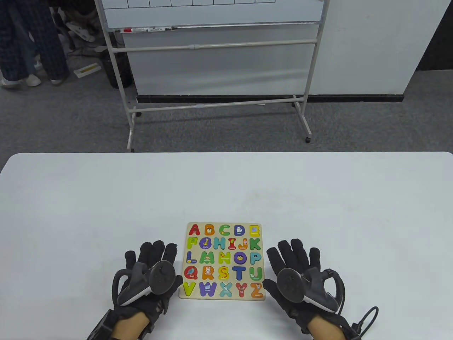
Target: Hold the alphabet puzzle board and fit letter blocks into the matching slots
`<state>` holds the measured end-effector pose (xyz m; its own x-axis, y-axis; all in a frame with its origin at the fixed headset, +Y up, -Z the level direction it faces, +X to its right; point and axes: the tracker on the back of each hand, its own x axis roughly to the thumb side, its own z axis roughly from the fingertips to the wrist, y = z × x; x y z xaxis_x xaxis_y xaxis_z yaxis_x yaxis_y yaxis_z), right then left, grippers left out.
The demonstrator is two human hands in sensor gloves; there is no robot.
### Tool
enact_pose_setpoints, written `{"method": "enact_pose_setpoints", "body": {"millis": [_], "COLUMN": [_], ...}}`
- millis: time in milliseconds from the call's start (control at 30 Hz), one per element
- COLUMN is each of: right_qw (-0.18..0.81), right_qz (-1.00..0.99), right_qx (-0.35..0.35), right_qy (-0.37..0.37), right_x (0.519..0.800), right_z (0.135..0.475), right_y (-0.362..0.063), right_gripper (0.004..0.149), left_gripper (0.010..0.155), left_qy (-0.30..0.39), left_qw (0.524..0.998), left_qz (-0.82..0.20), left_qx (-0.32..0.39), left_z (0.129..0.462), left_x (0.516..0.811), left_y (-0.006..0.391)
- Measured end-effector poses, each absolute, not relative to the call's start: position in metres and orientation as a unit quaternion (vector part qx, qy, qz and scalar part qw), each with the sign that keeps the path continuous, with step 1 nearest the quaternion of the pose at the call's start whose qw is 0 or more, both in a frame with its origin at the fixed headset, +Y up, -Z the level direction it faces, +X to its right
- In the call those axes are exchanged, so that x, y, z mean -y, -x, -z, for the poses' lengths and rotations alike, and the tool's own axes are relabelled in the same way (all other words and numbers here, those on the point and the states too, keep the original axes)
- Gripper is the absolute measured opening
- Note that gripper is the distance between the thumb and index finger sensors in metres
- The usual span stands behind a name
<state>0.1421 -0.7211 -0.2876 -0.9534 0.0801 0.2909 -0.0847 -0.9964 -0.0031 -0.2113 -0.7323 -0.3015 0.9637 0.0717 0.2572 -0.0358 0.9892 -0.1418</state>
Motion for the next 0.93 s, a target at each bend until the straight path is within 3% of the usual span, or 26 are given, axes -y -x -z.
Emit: {"method": "enact_pose_setpoints", "body": {"millis": [933], "right_qw": [0.046], "right_qz": [-0.986], "right_qx": [-0.023], "right_qy": [-0.16], "right_x": [0.7268], "right_z": [0.2893], "right_y": [-0.1364], "right_gripper": [0.082], "left_gripper": [0.085], "left_qy": [0.073], "left_qw": [0.988], "left_qz": [-0.026], "left_qx": [0.133], "left_z": [0.2999], "left_x": [0.7292], "left_y": [0.2104]}}
